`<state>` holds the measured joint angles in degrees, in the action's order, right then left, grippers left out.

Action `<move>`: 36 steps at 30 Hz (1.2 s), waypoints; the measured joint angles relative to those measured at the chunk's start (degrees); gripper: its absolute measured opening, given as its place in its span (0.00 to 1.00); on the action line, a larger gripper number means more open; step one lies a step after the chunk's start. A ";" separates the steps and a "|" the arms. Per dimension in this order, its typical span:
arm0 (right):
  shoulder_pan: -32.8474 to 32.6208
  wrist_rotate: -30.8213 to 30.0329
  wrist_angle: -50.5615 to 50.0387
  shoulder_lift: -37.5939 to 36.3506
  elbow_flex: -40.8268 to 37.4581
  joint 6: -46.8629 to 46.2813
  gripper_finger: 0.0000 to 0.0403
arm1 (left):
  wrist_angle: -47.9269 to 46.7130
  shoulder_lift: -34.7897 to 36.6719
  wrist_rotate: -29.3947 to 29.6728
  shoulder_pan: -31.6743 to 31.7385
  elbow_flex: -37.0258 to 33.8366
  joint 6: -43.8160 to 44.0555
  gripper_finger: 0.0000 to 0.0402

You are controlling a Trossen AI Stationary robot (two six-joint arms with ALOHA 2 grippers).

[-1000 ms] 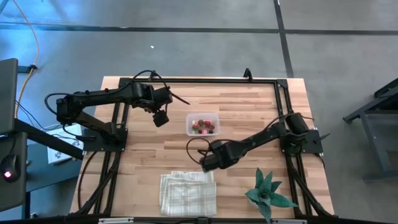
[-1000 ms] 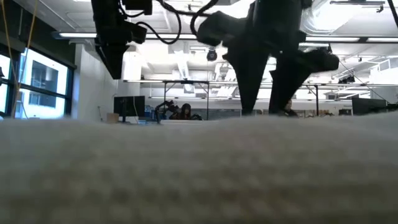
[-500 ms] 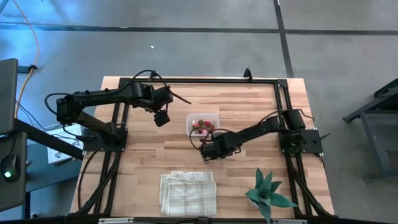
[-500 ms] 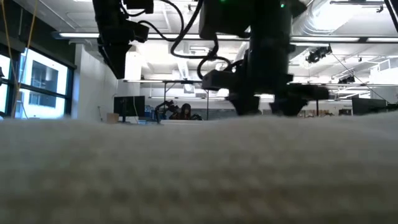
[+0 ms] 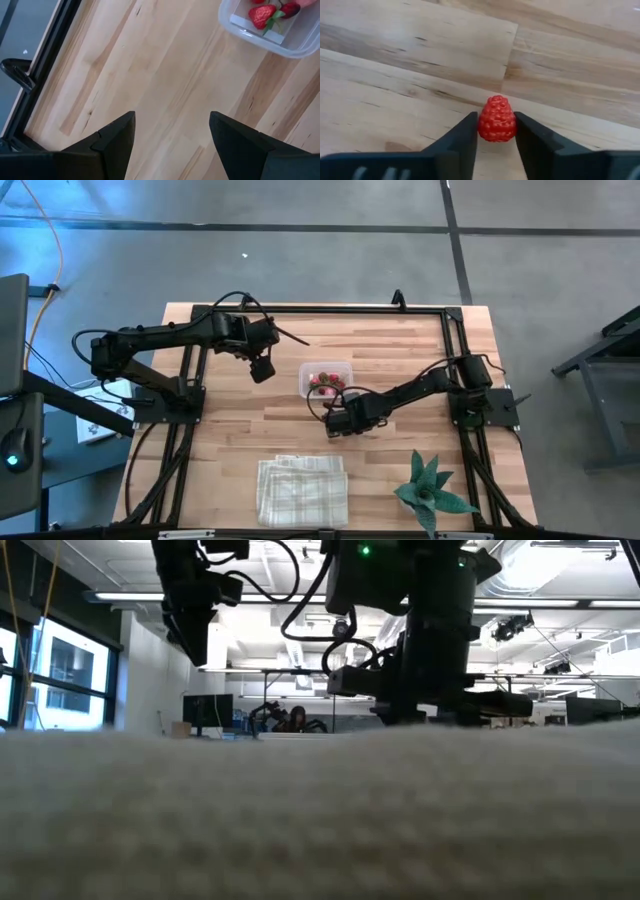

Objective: Pick and placing Produce into tupperware
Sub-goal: Put the red raspberry into the transparent bin, then return to Home Position

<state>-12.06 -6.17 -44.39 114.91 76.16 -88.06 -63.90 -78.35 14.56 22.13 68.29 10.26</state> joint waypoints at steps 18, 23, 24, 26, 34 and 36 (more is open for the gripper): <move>0.80 -15.00 -1.92 -12.00 3.85 4.65 0.10 | -0.14 0.00 0.00 0.00 0.00 -0.92 0.61; 4.94 -14.95 -3.67 -12.74 4.05 10.94 0.10 | -0.13 0.00 0.03 0.00 0.00 -1.01 0.61; 5.91 -14.86 -3.49 -12.60 4.04 12.18 0.10 | -0.15 0.00 0.01 0.00 0.00 -1.01 0.61; 7.79 -14.10 -2.64 -12.50 4.04 15.46 0.10 | -0.15 0.00 0.03 0.00 0.00 -1.01 0.61; 13.92 -5.74 2.34 -11.36 3.57 26.41 0.37 | -0.13 0.00 0.09 0.02 0.00 -0.91 0.61; 14.65 -4.96 2.30 -10.78 3.54 26.99 0.45 | -0.11 0.00 0.09 0.00 0.00 -0.92 0.61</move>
<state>2.58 -11.14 -42.09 104.13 79.70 -61.07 -64.01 -78.35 14.66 22.13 68.29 9.34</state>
